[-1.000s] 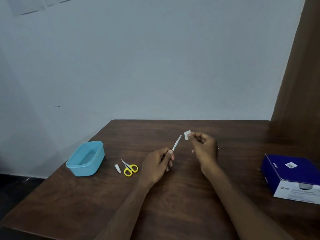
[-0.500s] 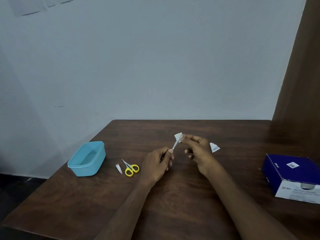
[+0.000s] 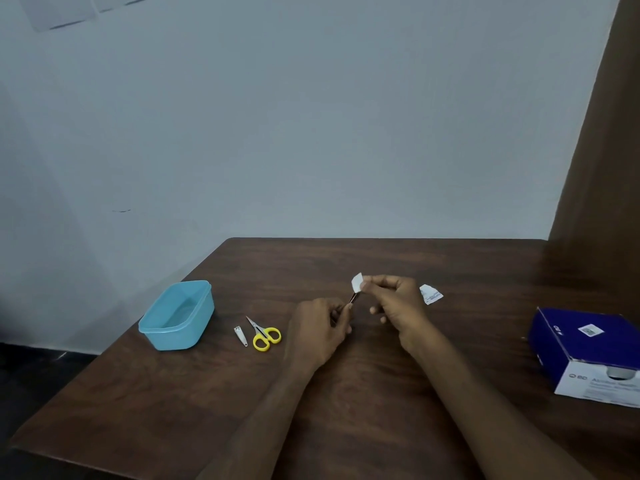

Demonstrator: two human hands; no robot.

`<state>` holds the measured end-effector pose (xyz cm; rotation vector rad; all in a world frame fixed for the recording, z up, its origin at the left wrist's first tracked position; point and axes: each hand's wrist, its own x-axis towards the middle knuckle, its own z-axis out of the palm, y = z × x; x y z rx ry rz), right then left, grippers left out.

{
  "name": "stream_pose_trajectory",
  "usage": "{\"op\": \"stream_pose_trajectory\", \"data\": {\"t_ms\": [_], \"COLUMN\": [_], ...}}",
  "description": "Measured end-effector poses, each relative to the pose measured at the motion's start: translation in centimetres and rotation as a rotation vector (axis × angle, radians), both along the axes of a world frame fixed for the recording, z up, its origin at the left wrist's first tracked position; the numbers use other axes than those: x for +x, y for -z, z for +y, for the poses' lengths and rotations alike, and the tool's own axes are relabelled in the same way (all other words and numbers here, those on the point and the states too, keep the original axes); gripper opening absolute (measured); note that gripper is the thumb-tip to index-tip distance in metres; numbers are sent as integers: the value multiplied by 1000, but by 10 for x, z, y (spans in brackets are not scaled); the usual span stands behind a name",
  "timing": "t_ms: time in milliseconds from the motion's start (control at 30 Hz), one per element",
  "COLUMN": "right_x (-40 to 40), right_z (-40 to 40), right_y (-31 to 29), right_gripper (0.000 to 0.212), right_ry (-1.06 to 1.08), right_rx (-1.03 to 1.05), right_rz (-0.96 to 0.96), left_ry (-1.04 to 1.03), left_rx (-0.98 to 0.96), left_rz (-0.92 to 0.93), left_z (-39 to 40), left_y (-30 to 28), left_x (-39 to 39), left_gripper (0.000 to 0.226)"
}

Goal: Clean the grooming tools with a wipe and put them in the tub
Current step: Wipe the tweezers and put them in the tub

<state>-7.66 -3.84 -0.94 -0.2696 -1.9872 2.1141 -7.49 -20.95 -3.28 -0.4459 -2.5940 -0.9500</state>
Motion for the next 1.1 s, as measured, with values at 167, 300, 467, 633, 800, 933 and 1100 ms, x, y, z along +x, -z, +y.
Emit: {"op": "stream_pose_trajectory", "data": {"t_ms": [167,300,467,633,800,933,1100], "right_x": [-3,0,4,4,4,1,3], "right_z": [0,-8,-19,-10,-3,2,0], "right_y": [7,10,6,0,-4,-10,-7], "right_gripper": [5,5,15,9,16,13,8], "right_ry": [195,12,-123,-57,18,139,40], "right_rx": [-31,137,-67,-177,-171,-336,-254], "right_rz": [-13,-58,-90,-78,-3,88,74], "left_ry": [-49,-35,-75,-78,-93,-92,-140], "left_rx": [246,184,19,-190,-285,-276,-190], "left_rz": [33,76,168,143,144,149,103], "left_z": [-1,-1,-3,1,4,6,6], "left_y": [1,1,5,6,6,1,-1], "left_x": [-4,-3,-6,-2,2,6,6], "left_gripper": [33,29,33,48,50,48,49]}}
